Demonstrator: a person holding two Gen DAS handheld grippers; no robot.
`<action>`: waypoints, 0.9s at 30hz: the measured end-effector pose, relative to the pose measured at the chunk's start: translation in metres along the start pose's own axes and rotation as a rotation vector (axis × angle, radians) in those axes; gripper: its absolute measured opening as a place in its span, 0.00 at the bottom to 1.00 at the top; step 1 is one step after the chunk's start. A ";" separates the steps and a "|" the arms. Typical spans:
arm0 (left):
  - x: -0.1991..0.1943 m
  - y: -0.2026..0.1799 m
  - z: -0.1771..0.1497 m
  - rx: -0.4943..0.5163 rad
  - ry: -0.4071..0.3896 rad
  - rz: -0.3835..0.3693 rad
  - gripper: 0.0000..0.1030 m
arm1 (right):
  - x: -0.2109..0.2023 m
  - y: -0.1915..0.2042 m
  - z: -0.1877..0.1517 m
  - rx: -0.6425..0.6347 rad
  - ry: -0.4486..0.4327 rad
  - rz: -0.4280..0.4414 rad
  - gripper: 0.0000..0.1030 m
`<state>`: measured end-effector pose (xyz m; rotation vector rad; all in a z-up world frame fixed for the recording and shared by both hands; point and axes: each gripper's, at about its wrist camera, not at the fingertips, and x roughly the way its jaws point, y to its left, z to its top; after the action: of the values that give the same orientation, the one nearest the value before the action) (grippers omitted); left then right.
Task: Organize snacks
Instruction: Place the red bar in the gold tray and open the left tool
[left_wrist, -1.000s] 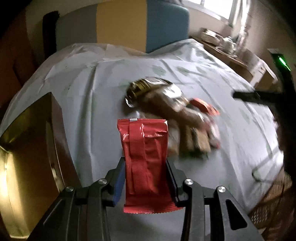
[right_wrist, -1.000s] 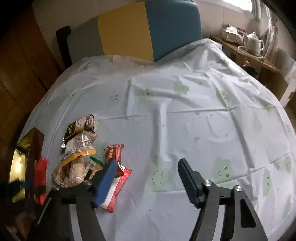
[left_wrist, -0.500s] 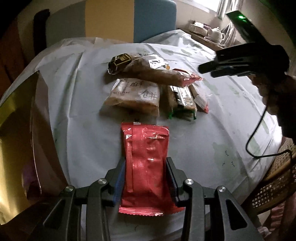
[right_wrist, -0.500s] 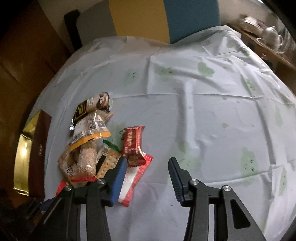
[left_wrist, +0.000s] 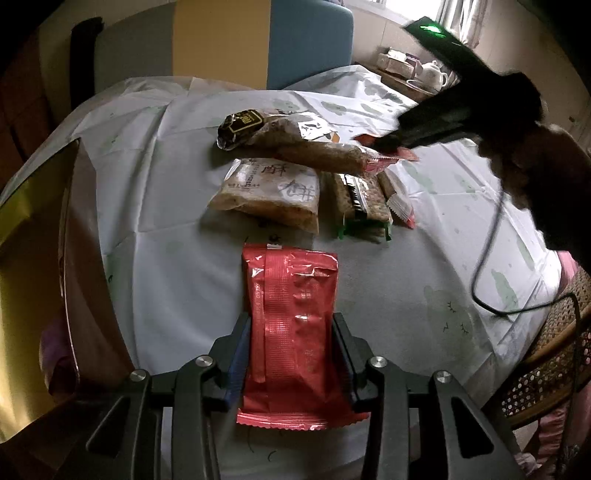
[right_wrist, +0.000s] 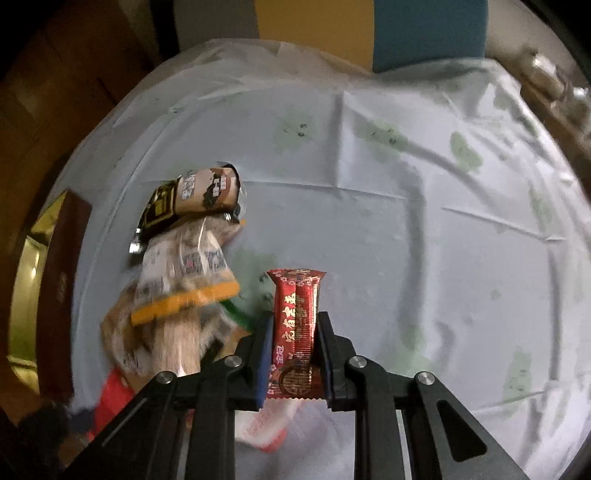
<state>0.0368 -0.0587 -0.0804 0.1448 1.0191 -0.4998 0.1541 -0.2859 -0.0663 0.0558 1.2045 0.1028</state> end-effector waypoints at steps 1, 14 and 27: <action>-0.001 0.000 0.000 -0.001 -0.001 0.001 0.41 | -0.006 -0.002 -0.007 -0.008 -0.009 -0.020 0.21; -0.069 0.015 0.015 -0.061 -0.159 -0.103 0.40 | 0.002 -0.031 -0.050 -0.025 0.056 -0.141 0.22; -0.093 0.190 0.057 -0.598 -0.196 0.066 0.40 | 0.003 -0.026 -0.051 -0.065 0.055 -0.168 0.22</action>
<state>0.1297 0.1194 0.0067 -0.3957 0.9291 -0.1303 0.1085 -0.3117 -0.0898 -0.1062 1.2545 -0.0039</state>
